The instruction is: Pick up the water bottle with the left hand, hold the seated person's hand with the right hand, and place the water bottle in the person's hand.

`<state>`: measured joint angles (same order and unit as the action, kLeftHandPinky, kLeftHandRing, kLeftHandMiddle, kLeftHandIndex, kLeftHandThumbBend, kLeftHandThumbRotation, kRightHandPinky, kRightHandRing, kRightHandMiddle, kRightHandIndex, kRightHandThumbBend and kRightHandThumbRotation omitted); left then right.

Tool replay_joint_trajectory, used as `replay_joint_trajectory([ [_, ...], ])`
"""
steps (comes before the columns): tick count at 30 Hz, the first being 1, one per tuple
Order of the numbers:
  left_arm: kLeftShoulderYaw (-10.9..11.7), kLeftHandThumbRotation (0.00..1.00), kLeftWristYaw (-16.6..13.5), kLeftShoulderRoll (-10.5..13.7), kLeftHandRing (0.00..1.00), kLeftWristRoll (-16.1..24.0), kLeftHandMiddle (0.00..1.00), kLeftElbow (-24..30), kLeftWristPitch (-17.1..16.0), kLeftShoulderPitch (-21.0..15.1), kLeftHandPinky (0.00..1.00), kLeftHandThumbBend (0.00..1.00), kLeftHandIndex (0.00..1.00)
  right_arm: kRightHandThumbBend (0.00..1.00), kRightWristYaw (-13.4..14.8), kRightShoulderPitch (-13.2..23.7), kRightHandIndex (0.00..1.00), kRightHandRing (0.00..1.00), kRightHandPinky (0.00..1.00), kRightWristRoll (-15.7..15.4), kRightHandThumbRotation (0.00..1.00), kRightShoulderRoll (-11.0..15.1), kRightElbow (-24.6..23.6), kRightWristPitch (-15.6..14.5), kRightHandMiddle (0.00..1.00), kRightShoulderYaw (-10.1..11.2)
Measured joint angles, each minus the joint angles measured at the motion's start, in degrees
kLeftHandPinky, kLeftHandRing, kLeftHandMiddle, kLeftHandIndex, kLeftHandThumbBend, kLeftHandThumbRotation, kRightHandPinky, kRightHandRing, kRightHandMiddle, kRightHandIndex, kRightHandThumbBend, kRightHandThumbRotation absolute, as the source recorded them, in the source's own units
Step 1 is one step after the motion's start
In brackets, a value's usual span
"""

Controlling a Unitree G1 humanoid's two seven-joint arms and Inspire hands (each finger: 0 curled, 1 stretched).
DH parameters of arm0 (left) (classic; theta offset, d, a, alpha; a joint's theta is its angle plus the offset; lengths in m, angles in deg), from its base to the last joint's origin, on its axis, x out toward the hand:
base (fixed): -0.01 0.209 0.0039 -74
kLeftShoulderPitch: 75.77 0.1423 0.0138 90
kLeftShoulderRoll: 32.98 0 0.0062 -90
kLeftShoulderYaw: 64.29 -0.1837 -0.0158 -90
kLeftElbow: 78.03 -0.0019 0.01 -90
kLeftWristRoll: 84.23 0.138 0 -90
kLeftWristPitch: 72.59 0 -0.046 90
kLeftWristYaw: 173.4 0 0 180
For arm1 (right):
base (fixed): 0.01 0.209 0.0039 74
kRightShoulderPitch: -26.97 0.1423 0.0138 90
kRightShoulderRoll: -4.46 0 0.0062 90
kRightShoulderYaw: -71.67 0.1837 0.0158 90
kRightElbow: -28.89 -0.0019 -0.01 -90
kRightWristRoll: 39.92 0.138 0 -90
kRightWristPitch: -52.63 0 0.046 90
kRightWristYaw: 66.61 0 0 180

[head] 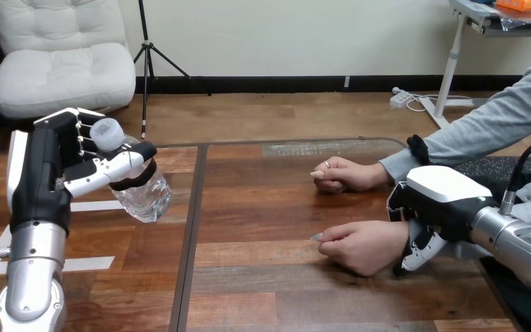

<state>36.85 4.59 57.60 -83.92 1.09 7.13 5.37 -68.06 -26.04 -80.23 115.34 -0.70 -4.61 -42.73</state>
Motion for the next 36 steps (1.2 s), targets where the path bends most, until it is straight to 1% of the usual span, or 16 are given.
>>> replay_joint_trajectory([
  [2,0.0,0.0,0.0,0.0,0.37,0.0,0.4,0.0,0.0,0.0,0.31,0.75,0.4,0.85,-0.1,0.0,0.38,0.31,0.26,0.1,0.0,0.0,0.0,0.0,0.37,0.0],
  [6,0.1,0.0,0.0,0.0,0.36,0.0,0.4,0.0,0.0,0.1,0.31,0.75,0.4,0.87,-0.6,0.0,0.41,0.34,0.3,1.0,0.0,0.1,0.0,0.0,0.4,0.1],
  [11,0.3,0.0,0.0,0.0,0.36,0.0,0.4,0.1,0.0,0.2,0.31,0.75,0.4,0.89,-1.8,0.0,0.44,0.37,0.33,2.2,0.0,0.2,0.0,0.0,0.43,0.4],
  [19,0.3,0.0,0.0,0.0,0.36,0.0,0.4,0.7,0.1,0.8,0.31,0.75,0.4,0.91,-3.3,0.0,0.47,0.4,0.35,3.8,0.01,0.5,0.0,-0.2,0.45,0.7],
  [21,0.4,0.0,0.0,0.0,0.36,0.0,0.4,0.9,0.1,1.0,0.31,0.75,0.4,0.92,-3.7,0.0,0.49,0.42,0.38,4.2,0.02,0.5,0.0,-0.3,0.47,0.8],
  [29,0.7,0.0,0.0,0.0,0.37,0.0,0.4,1.2,0.2,1.4,0.32,0.74,0.4,0.92,-5.0,0.0,0.54,0.49,0.45,4.5,0.06,0.5,0.0,-0.9,0.52,1.2],
  [36,0.9,0.0,0.0,0.0,0.37,0.0,0.4,1.2,0.2,1.6,0.32,0.74,0.4,0.92,-6.4,0.0,0.57,0.52,0.49,4.6,0.08,0.5,-0.1,-1.0,0.55,1.6],
])
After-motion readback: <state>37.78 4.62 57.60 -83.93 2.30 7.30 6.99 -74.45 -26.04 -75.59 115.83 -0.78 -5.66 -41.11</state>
